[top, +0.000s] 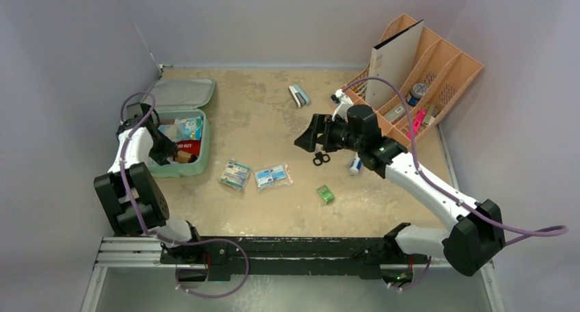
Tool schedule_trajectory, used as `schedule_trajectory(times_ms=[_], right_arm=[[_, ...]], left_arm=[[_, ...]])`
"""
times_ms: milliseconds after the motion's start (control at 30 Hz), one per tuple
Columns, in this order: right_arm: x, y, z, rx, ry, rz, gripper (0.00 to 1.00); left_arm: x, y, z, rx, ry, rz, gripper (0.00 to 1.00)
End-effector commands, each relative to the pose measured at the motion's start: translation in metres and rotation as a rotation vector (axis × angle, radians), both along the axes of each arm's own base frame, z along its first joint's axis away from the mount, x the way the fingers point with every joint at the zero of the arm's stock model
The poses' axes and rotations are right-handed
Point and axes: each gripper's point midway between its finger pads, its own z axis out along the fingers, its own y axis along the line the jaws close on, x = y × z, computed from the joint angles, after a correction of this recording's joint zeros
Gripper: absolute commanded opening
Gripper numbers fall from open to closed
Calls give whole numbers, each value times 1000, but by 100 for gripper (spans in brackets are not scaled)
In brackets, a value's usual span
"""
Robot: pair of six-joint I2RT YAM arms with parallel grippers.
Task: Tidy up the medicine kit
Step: Adjust the pill bottle in the medicine box.
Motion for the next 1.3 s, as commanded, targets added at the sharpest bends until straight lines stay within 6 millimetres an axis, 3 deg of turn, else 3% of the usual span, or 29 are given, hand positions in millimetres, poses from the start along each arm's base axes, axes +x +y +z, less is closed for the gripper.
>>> schedule_trajectory(times_ms=[0,367,733,1067,1267], right_arm=[[7,2,31,40,-94,-9,99],[7,3,31,46,-91,-7,99],[7,3,33,51,-91,-11,99],[5,1,35,53,-98,-13,99],[4,-1,35,49,-99,-17,99]], left_arm=[[-6,2,15,18,-1,47,33],[-1,8,-8,22,28,32,23],[-11,47,-21,100,92,142,20],[-9,64,-16,151,95,193,19],[10,57,12,104,-9,187,24]])
